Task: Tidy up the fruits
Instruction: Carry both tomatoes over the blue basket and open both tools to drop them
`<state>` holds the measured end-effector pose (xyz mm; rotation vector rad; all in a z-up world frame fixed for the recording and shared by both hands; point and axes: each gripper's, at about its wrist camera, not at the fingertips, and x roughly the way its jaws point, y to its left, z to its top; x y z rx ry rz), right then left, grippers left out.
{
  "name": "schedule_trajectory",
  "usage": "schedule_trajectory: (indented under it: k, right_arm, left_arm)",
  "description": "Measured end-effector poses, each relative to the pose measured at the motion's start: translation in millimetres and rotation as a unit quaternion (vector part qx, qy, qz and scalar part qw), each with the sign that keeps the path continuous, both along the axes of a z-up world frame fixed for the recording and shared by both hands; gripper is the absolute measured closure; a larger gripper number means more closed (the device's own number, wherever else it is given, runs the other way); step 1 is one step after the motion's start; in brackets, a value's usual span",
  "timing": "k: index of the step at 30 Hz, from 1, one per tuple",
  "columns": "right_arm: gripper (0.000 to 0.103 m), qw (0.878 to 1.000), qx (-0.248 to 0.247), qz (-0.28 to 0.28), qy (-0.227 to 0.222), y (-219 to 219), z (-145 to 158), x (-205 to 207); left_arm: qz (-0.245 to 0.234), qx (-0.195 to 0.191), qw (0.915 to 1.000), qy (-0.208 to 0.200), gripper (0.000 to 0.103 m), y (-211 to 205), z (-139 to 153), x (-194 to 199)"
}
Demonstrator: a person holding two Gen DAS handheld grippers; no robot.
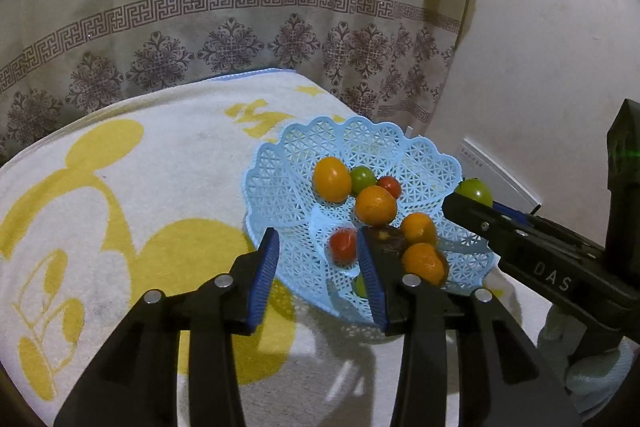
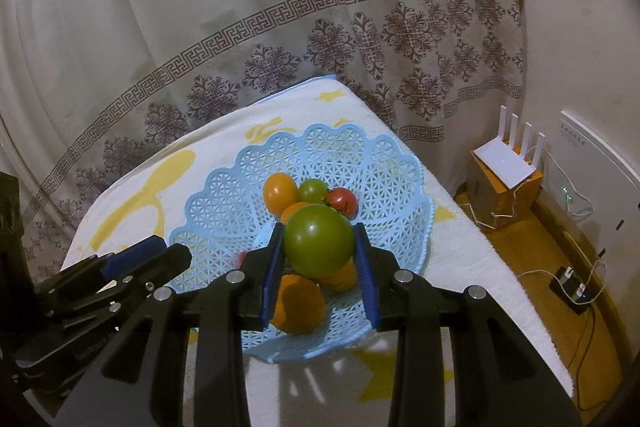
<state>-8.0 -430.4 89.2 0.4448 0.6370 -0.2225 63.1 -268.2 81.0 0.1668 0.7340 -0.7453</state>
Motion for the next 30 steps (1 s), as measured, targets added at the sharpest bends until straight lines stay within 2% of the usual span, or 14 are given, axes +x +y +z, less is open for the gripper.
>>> schedule_trajectory:
  k: [6, 14, 16, 17, 18, 28, 30]
  right_arm:
    - [0.068, 1.000, 0.009, -0.009, 0.003, -4, -2, 0]
    - [0.068, 1.000, 0.010, -0.005, 0.008, -2, -5, 2]
    - [0.055, 1.000, 0.011, -0.009, 0.004, -2, -4, 1]
    - [0.043, 1.000, 0.009, -0.012, 0.001, -2, -3, 1]
    - [0.041, 1.000, 0.006, -0.016, -0.003, -2, -2, 0]
    - [0.041, 1.000, 0.007, -0.021, -0.006, -4, 0, -3]
    - [0.036, 1.000, 0.006, -0.022, -0.007, -4, 0, -3]
  left_arm:
    - [0.016, 0.007, 0.9997, -0.018, 0.047, 6, 2, -2]
    - [0.042, 0.021, 0.9983, -0.035, 0.047, 13, 1, -2]
    - [0.049, 0.024, 0.9978, -0.038, 0.040, 14, 1, -2]
    - [0.052, 0.023, 0.9976, -0.039, 0.029, 15, 1, -1]
    - [0.057, 0.020, 0.9973, -0.041, 0.026, 18, 1, -1]
    - [0.085, 0.034, 0.9945, -0.051, 0.020, 25, -3, 2]
    - [0.087, 0.037, 0.9941, -0.054, 0.020, 26, -4, 3]
